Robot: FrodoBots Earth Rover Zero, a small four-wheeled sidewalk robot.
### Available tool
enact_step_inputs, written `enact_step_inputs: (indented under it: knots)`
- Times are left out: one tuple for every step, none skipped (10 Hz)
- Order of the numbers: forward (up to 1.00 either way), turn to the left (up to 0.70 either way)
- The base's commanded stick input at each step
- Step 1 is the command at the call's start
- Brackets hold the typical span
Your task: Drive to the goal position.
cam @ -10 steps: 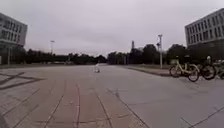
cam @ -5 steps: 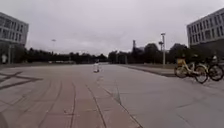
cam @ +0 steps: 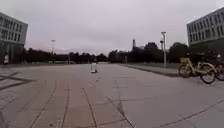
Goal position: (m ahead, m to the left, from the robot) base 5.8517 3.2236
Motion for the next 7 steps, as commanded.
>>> enact_step_inputs:
  knots:
    - [0.70, 0.00]
    - [0.70, 0.00]
    - [0.70, 0.00]
    - [0.70, 0.00]
    - [0.70, 0.01]
    - [0.70, 0.04]
    - [0.70, 0.07]
